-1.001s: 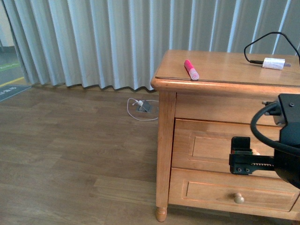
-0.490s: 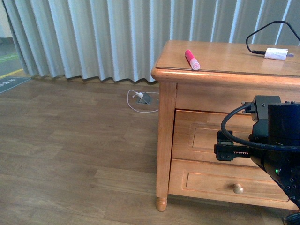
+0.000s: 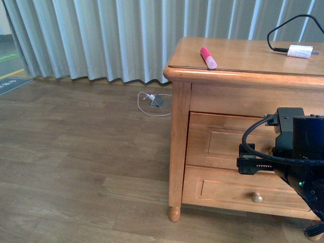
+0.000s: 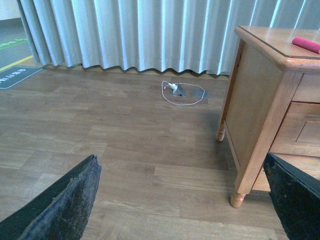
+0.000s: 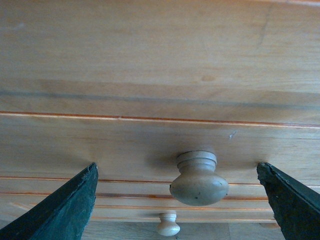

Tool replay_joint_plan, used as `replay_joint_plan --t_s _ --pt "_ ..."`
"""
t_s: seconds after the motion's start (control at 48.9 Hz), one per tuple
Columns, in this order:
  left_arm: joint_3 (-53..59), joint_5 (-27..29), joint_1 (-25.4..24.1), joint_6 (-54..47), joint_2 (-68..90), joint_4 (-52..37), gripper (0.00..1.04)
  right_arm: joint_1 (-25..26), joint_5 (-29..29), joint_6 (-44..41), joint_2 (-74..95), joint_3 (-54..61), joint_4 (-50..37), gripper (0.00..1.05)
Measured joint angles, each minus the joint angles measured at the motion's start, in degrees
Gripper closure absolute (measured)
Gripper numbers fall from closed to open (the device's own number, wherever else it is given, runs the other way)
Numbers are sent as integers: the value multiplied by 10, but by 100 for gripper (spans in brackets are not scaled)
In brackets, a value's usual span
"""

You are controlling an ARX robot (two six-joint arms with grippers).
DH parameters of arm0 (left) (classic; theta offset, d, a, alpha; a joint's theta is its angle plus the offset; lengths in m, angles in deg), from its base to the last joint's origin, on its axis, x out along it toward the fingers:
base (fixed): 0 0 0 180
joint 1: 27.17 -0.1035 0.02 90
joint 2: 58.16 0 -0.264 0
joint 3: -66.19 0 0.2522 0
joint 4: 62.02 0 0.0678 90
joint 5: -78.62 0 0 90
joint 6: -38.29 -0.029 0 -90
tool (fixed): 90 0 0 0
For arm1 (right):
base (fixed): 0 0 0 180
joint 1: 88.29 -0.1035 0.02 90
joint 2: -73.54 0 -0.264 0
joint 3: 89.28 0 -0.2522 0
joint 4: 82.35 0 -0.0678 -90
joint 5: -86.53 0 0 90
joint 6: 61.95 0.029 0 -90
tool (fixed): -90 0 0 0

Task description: Place pink marker in drawer with both arms

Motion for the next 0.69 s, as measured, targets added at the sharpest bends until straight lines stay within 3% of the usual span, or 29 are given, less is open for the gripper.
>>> replay_joint_plan --t_s 0.307,0.368,0.388,0.409,0.695 --pt "0 0 0 0 0 0 6 0 1 -2 -10 8 -10 8" --pt "0 0 0 0 0 0 6 -1 1 -1 -10 8 -9 13" --pt "0 0 0 0 0 0 6 -1 1 -1 -10 8 -9 16" --pt "0 0 0 0 0 0 6 0 -9 -1 -10 7 -1 81" --pt "0 0 0 0 0 0 6 2 8 3 -24 34 -13 83"
